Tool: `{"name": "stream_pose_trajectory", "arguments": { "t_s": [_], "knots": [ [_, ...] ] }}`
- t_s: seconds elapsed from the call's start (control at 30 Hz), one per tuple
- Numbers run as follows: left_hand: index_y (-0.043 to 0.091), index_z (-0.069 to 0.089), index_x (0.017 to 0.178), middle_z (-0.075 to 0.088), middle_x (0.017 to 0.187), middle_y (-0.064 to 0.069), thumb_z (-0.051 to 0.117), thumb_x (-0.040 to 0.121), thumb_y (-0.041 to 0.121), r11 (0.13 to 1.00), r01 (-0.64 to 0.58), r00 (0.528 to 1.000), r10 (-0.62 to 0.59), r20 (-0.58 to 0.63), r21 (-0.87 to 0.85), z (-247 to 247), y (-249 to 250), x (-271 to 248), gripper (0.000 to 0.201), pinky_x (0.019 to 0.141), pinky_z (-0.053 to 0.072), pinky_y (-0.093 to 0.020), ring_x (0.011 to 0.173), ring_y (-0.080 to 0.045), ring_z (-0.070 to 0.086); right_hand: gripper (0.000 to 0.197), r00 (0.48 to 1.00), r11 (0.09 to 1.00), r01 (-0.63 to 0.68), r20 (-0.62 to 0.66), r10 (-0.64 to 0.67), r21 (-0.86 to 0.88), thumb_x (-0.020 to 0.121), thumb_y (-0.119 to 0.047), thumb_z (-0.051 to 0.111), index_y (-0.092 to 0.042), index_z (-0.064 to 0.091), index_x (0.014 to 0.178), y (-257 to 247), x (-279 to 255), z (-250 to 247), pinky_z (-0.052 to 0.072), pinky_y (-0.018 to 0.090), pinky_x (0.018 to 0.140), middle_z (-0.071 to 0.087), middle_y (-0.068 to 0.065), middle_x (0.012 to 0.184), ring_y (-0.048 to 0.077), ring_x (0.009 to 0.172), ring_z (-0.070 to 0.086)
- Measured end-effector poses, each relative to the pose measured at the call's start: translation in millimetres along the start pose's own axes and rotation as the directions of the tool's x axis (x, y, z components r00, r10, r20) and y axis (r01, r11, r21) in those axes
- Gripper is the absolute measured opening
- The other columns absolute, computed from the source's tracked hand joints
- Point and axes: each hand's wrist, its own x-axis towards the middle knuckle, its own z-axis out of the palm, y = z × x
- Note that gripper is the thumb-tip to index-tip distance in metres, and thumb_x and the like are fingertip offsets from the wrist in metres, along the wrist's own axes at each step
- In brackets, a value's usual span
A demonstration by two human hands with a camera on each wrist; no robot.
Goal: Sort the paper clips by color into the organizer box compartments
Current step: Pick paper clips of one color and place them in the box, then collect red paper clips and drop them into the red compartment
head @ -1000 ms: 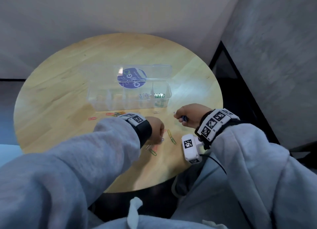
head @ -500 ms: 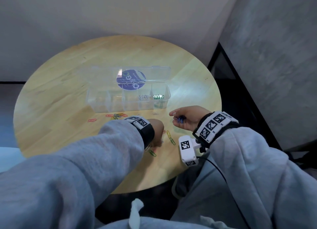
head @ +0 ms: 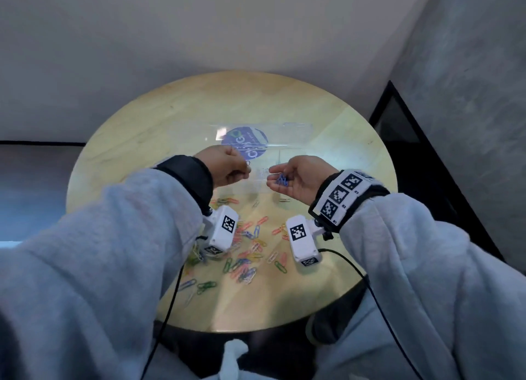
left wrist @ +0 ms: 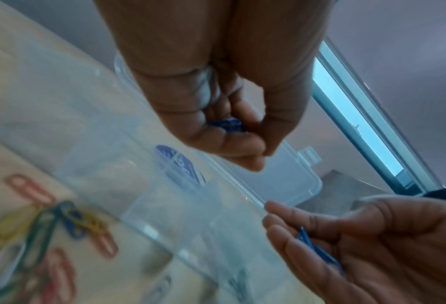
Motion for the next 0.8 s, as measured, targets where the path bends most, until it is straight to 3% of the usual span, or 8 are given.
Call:
{"name": "stream_pose_trajectory", "arguments": {
  "t_s": [0.1, 0.2, 0.27, 0.4, 0.5, 0.6, 0.7, 0.8],
  "knots": [
    [0.01, 0.049, 0.075, 0.057, 0.073, -0.01, 0.056, 0.088, -0.01, 0.997, 0.031, 0.999, -0.033, -0.028, -0.065, -8, 2, 9, 0.025, 0.049, 0.055, -0.014, 0.066, -0.014, 0.062, 0.028, 1.0, 1.0, 0.001, 0.004, -0.001, 0.001, 0.087, 0.01, 0.026, 0.007, 0.053, 0.095, -4, 9, 16, 0.057, 0.028, 0.063, 0.051, 0.025, 0.102, 0.032, 0.092, 0.055],
    [0.012, 0.05, 0.081, 0.058, 0.081, -0.008, 0.051, 0.092, -0.006, 0.996, 0.053, 0.997, -0.056, -0.055, -0.066, -5, 2, 17, 0.021, 0.069, 0.057, -0.023, 0.073, -0.015, 0.06, 0.028, 0.999, 0.999, 0.042, 0.005, -0.042, 0.01, 0.088, 0.011, 0.027, 0.007, 0.045, 0.108, -9, 17, 30, 0.051, 0.029, 0.068, 0.048, 0.026, 0.107, 0.033, 0.09, 0.051],
    [0.018, 0.05, 0.079, 0.056, 0.083, -0.001, 0.049, 0.094, 0.001, 0.998, 0.039, 0.995, -0.043, -0.087, -0.045, -3, 2, 22, 0.022, 0.075, 0.053, -0.025, 0.073, -0.012, 0.057, 0.025, 0.998, 0.997, 0.068, -0.003, -0.069, -0.027, 0.087, 0.013, 0.028, 0.004, 0.047, 0.102, -12, 22, 38, 0.047, 0.027, 0.06, 0.05, 0.022, 0.096, 0.028, 0.076, 0.05],
    [0.019, 0.048, 0.077, 0.048, 0.079, 0.001, 0.046, 0.096, 0.007, 0.977, 0.059, 0.99, -0.084, -0.116, -0.205, -1, 6, 26, 0.022, 0.067, 0.045, -0.021, 0.068, -0.01, 0.048, 0.024, 0.997, 0.991, 0.081, -0.009, -0.082, -0.106, 0.084, 0.015, 0.029, -0.001, 0.047, 0.08, -15, 29, 46, 0.038, 0.025, 0.057, 0.043, 0.012, 0.081, 0.02, 0.063, 0.041],
    [0.014, 0.053, 0.091, 0.043, 0.077, -0.002, 0.042, 0.098, 0.011, 0.949, 0.049, 0.992, -0.082, -0.093, -0.313, -1, 7, 24, 0.014, 0.067, 0.042, -0.02, 0.069, -0.012, 0.044, 0.036, 0.994, 0.975, 0.101, -0.024, -0.108, -0.197, 0.088, 0.01, 0.033, 0.014, 0.047, 0.12, -14, 28, 47, 0.034, 0.027, 0.06, 0.041, 0.012, 0.078, 0.021, 0.066, 0.04],
    [0.009, 0.055, 0.112, 0.05, 0.087, -0.003, 0.041, 0.098, 0.012, 0.953, 0.011, 0.993, -0.046, -0.108, -0.304, -1, 6, 19, 0.02, 0.081, 0.046, -0.024, 0.084, -0.013, 0.051, 0.047, 0.993, 0.973, 0.121, 0.032, -0.117, -0.196, 0.093, 0.004, 0.033, 0.017, 0.027, 0.139, -12, 23, 43, 0.034, 0.024, 0.063, 0.048, 0.031, 0.088, 0.044, 0.084, 0.049],
    [0.009, 0.056, 0.103, 0.055, 0.087, -0.005, 0.041, 0.096, 0.007, 0.964, -0.031, 0.993, 0.001, -0.114, -0.263, -4, 9, 11, 0.017, 0.08, 0.05, -0.022, 0.08, -0.016, 0.057, 0.038, 0.988, 0.977, 0.156, 0.032, -0.153, -0.147, 0.095, 0.0, 0.036, 0.01, 0.045, 0.13, -11, 17, 32, 0.043, 0.027, 0.088, 0.052, 0.018, 0.104, 0.031, 0.118, 0.055],
    [0.012, 0.056, 0.087, 0.057, 0.081, -0.008, 0.043, 0.093, 0.001, 0.989, -0.068, 0.997, 0.063, -0.036, -0.129, -5, 11, -3, 0.017, 0.065, 0.054, -0.021, 0.07, -0.018, 0.06, 0.024, 0.984, 0.969, 0.177, 0.034, -0.174, -0.17, 0.096, -0.006, 0.038, -0.001, 0.058, 0.108, -6, 6, 16, 0.046, 0.031, 0.095, 0.059, 0.015, 0.102, 0.023, 0.098, 0.06]
  ]
}}
